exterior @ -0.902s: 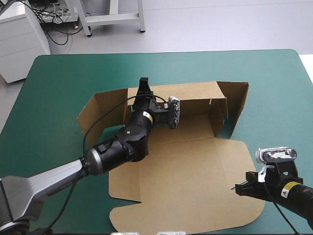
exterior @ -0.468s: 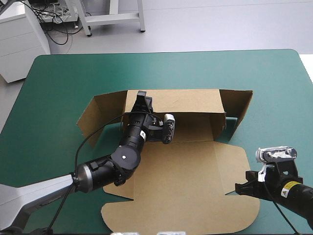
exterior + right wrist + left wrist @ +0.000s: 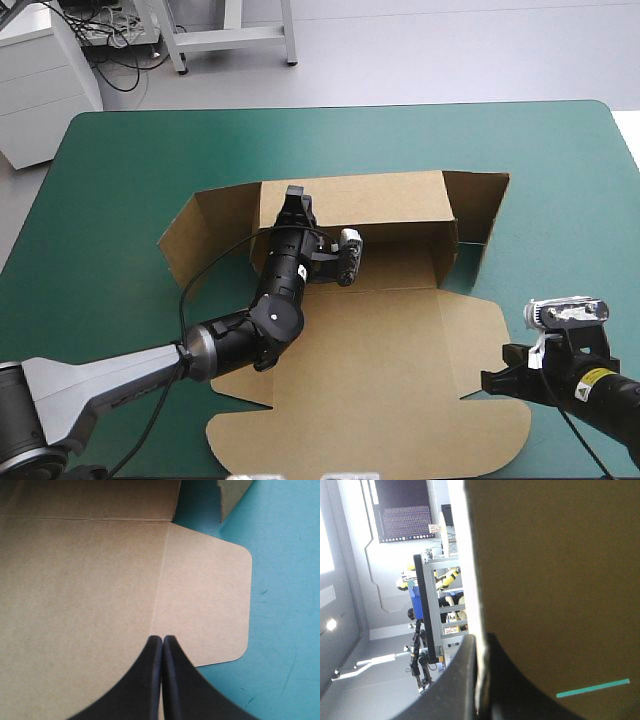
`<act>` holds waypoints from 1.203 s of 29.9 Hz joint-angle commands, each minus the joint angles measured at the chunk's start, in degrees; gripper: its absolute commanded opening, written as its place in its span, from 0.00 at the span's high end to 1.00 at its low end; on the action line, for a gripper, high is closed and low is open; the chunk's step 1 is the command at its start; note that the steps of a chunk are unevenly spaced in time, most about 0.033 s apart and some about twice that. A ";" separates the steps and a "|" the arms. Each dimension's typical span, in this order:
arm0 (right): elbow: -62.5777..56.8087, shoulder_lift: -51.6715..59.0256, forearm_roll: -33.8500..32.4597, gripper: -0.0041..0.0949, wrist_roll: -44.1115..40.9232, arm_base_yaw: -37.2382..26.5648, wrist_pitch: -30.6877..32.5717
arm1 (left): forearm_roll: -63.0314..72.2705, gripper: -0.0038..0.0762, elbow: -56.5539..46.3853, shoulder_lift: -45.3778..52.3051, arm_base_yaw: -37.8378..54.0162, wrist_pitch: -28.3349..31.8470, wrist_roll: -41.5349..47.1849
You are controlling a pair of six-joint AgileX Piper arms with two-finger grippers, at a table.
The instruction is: Fold the box
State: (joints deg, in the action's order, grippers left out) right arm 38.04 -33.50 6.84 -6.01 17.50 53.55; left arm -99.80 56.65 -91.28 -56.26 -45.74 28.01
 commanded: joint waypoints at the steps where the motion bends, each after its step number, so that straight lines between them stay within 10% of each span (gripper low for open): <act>1: 1.48 -0.19 -1.80 0.98 0.32 -0.19 -3.64 | -2.88 0.99 1.27 1.53 0.04 -5.45 5.71; 17: 1.48 -0.19 -9.76 0.95 0.90 -0.19 -4.40 | -2.88 0.99 1.93 1.53 -0.04 -4.55 6.60; 21: 1.48 -0.47 -9.76 0.77 0.35 -0.19 -4.75 | -2.88 0.99 1.93 1.53 -0.04 -3.90 6.60; 28: 4.71 -6.41 -14.98 0.18 -3.73 -0.19 -4.12 | -2.88 0.99 1.93 1.53 -0.04 -3.77 6.21; 36: 18.68 -20.68 -23.52 0.15 -5.40 -0.32 -3.63 | -2.88 0.99 1.93 1.53 -0.04 -3.56 5.99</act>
State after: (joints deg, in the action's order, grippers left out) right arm 50.73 -50.19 -13.04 -11.03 17.50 52.76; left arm -99.36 57.21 -91.66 -56.26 -47.63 33.80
